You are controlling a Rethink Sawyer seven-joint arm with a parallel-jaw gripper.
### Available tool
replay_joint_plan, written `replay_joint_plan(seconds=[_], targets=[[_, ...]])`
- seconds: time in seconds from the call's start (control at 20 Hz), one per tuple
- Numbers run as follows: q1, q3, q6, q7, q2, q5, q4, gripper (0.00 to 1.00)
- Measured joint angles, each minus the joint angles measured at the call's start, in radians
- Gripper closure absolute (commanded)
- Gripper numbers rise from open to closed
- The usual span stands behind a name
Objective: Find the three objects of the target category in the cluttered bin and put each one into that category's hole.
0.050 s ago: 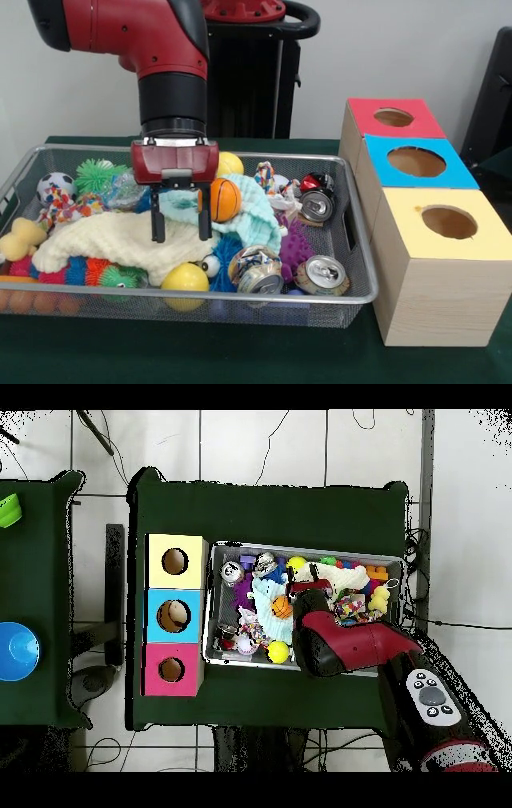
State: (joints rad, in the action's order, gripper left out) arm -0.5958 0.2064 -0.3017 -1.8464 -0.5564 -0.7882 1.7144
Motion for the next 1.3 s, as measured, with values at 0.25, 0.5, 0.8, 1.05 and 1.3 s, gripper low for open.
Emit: replay_joint_plan(seconds=[0.25, 0.5, 0.8, 1.05, 1.3], targets=[[0.014, -0.009, 0.0, 0.0, 0.0, 0.018, 0.0, 0.0], [0.015, -0.016, 0.0, 0.0, 0.001, 0.033, 0.0, 0.0], [0.0, -0.02, 0.0, 0.0, 0.034, 0.035, -0.001, 0.0], [-0.021, -0.027, -0.004, 0.0, 0.079, 0.035, -0.007, 0.0], [-0.028, -0.042, -0.021, 0.0, 0.119, 0.035, -0.018, 0.0]])
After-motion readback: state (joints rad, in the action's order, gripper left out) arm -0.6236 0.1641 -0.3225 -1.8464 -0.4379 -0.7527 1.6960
